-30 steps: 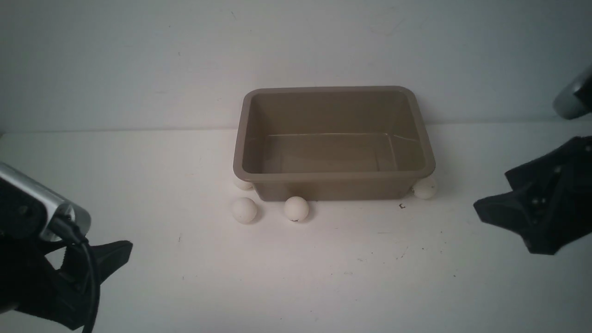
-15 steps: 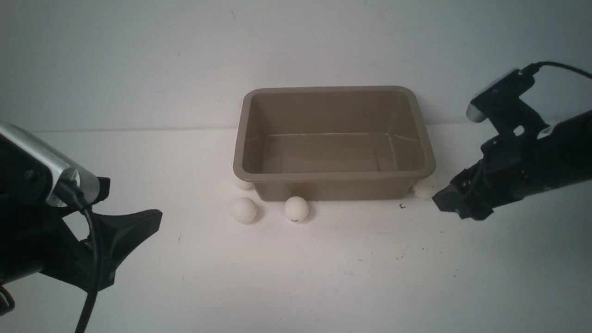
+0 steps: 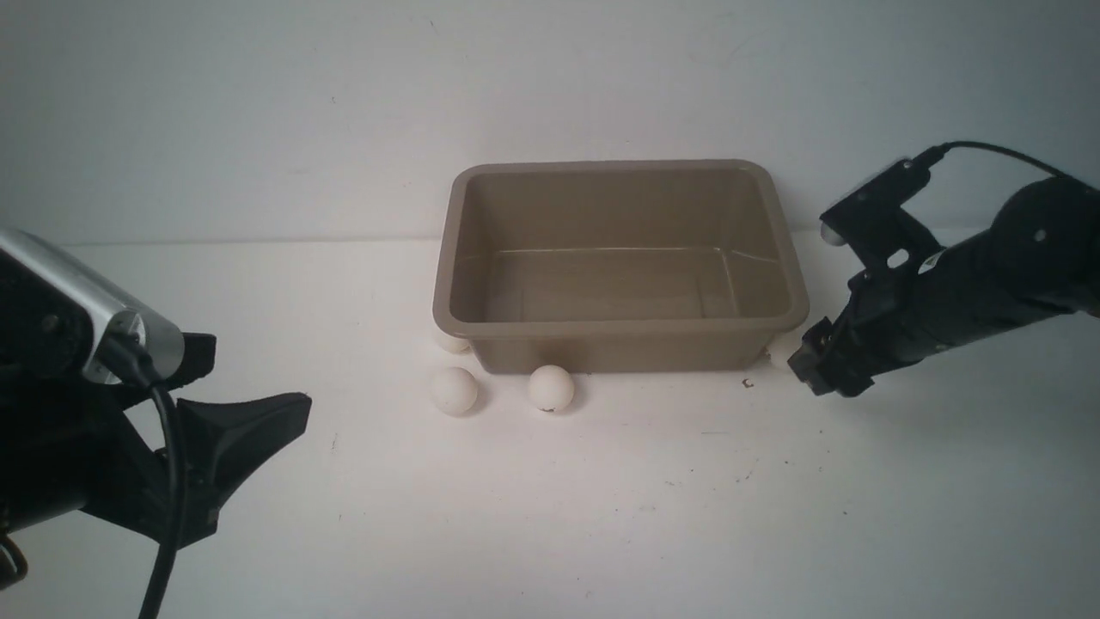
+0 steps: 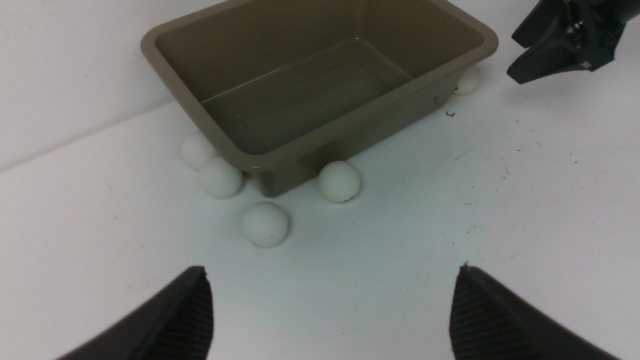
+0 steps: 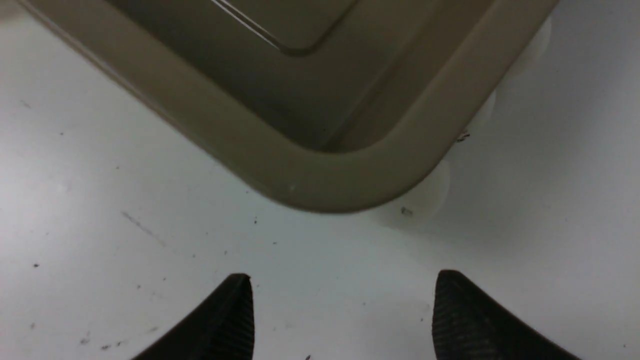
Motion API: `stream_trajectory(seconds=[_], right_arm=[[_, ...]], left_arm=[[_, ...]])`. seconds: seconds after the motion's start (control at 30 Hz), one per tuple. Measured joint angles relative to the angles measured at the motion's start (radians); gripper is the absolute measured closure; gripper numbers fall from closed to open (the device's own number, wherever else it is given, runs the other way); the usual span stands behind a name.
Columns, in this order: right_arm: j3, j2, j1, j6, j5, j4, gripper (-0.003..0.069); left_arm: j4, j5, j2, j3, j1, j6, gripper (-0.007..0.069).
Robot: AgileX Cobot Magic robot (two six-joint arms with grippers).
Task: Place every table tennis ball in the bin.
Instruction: Use the right arm to clamp the table tennis ball closest to it
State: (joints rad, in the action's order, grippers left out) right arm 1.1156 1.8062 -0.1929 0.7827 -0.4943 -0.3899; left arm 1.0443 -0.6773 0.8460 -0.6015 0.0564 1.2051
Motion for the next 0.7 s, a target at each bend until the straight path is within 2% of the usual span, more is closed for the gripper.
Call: stream_trajectory(seconds=[0.7], right_arm=[[0.077, 0.139, 0.0, -0.005, 0.083, 0.004, 0.0218]], left_arm=[[0.003, 0.0, 0.0, 0.0, 0.0, 0.0, 0.0048]])
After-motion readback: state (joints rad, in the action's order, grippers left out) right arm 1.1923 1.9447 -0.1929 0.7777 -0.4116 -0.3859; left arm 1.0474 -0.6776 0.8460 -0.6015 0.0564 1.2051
